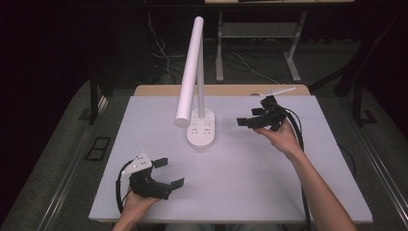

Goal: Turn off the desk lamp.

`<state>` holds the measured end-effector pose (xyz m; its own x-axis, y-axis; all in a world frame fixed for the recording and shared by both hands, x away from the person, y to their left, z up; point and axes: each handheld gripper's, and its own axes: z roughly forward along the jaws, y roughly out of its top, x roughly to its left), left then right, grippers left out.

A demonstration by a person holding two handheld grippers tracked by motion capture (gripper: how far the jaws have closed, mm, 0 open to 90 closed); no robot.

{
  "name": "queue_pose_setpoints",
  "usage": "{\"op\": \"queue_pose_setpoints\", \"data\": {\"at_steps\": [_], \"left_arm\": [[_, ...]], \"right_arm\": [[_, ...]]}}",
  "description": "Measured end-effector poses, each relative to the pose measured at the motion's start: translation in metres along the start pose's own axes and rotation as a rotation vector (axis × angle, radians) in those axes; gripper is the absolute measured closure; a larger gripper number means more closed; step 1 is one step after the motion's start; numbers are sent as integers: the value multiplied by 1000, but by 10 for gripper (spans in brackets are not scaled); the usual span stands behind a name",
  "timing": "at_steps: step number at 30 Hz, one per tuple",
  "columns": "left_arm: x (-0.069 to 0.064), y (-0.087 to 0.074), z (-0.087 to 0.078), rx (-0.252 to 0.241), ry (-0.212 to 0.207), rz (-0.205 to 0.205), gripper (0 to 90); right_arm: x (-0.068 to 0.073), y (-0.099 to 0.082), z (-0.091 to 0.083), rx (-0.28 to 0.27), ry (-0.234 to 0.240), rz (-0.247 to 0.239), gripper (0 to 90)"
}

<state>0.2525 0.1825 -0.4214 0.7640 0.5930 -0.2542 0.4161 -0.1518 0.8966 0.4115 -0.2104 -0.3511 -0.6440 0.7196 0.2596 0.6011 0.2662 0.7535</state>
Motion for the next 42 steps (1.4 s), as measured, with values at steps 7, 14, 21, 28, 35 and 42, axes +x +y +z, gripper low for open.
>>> {"op": "queue_pose_setpoints", "data": {"at_steps": [7, 14, 21, 28, 35, 42], "left_arm": [[0, 0, 1, 2, 0, 2, 0], [1, 0, 1, 6, 0, 1, 0], [0, 0, 2, 12, -2, 3, 0], [-1, 0, 2, 12, -4, 5, 0], [-1, 1, 3, 13, -4, 9, 0], [-1, 1, 3, 14, -6, 11, 0]], "right_arm": [[10, -18, -26, -8, 7, 13, 4], [19, -40, -49, -41, 31, -5, 4], [29, -68, -64, -57, 14, -7, 5], [31, -102, -75, -78, 12, 12, 5], [32, -134, -81, -78, -13, 35, 5], [38, -155, -89, -110, -31, 40, 5]]}}
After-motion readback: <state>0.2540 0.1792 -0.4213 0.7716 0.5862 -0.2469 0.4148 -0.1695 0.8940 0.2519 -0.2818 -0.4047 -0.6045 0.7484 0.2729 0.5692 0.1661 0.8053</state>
